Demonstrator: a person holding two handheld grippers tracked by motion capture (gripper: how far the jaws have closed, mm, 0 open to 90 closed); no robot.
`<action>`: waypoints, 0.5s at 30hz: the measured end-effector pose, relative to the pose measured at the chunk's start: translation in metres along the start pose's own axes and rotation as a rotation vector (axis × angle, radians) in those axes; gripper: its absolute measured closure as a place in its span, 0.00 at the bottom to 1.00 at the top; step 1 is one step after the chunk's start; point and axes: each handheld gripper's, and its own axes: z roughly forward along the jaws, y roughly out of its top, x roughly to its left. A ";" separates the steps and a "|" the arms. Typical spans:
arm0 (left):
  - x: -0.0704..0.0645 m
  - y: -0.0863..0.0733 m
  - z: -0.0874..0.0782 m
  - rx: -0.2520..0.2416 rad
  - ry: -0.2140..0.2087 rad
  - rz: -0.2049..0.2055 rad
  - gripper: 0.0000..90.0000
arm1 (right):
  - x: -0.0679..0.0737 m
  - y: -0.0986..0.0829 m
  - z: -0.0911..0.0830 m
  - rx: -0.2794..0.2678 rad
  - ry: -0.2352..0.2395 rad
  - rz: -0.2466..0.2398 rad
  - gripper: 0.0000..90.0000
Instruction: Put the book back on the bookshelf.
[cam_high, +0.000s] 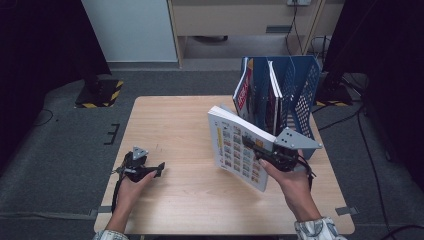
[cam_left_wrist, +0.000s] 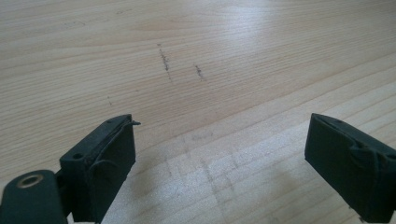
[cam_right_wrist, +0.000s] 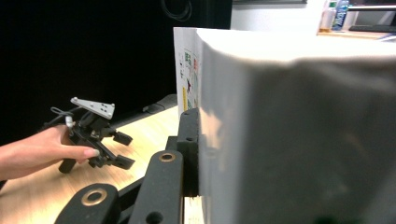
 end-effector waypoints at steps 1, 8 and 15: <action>0.000 0.000 0.000 0.000 0.004 0.000 0.09 | -0.001 0.000 -0.002 0.001 -0.009 0.001 0.82; -0.001 -0.001 0.003 0.021 0.008 0.015 0.09 | -0.002 -0.003 -0.020 -0.004 -0.017 -0.009 0.82; -0.002 -0.001 0.006 0.031 0.014 0.018 0.09 | -0.006 -0.005 -0.039 -0.006 -0.026 -0.007 0.82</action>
